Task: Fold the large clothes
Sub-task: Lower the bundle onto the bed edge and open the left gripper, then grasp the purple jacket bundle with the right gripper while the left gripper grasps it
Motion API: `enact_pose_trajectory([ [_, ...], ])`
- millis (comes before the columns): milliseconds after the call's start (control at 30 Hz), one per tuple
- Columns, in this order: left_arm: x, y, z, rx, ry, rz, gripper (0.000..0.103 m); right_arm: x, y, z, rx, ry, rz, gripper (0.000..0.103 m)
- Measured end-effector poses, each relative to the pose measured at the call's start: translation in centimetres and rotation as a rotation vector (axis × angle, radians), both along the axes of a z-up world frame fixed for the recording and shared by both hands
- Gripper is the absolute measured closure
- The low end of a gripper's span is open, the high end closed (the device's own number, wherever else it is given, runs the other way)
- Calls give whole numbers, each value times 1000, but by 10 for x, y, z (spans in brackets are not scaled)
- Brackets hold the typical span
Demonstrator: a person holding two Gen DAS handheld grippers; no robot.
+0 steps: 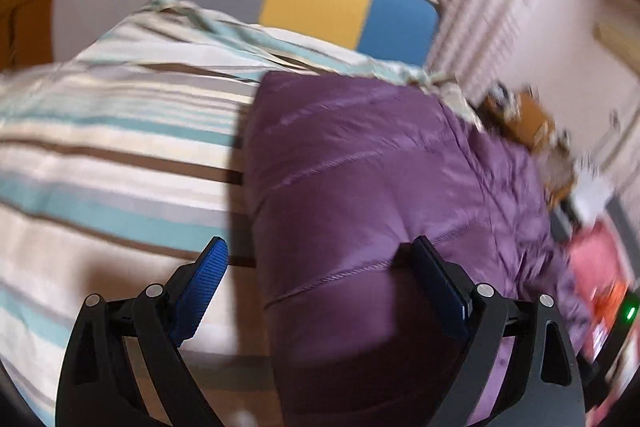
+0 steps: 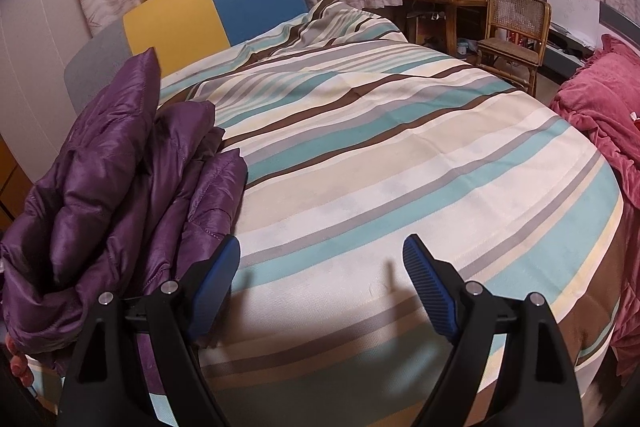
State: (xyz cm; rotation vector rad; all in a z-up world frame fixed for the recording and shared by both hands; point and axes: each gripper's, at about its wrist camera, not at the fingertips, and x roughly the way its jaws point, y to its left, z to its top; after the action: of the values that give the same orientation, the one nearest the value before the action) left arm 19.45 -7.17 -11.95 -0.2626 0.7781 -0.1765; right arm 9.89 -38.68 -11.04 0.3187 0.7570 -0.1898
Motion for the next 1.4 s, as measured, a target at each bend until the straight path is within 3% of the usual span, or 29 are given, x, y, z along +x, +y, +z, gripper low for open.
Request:
enact_pose_trajectory([
  [100,1,-24,-8,59,39,-96,11,0,0,0,-3,0,2,20],
  [200,-8,-44,-11,190,-7,-131,11,1,-3,-2,-2,5,-3,20],
  [300,-11,-46,-15,215,-22,-133,11,1,-6,-4,1,11,-12,20],
  [400,-10,-38,-12,177,-12,-128,11,0,-8,-2,7,9,-16,20],
  [633,-9,-2,5,-46,47,-19,10,-1,-5,38,37,-76,-5,20],
  [800,0,15,19,-76,34,107,10,15,15,88,47,-176,59,20],
  [900,11,22,21,-64,81,164,10,34,36,112,62,-216,117,18],
  [1000,18,31,17,-109,129,208,10,64,68,125,104,-217,206,17],
  [1167,29,40,16,-176,136,300,10,115,110,122,141,-211,260,20],
  [1267,44,35,14,-186,149,305,10,142,126,107,74,-178,272,25],
  [1400,60,14,4,-98,162,246,10,160,113,67,32,-86,231,30],
])
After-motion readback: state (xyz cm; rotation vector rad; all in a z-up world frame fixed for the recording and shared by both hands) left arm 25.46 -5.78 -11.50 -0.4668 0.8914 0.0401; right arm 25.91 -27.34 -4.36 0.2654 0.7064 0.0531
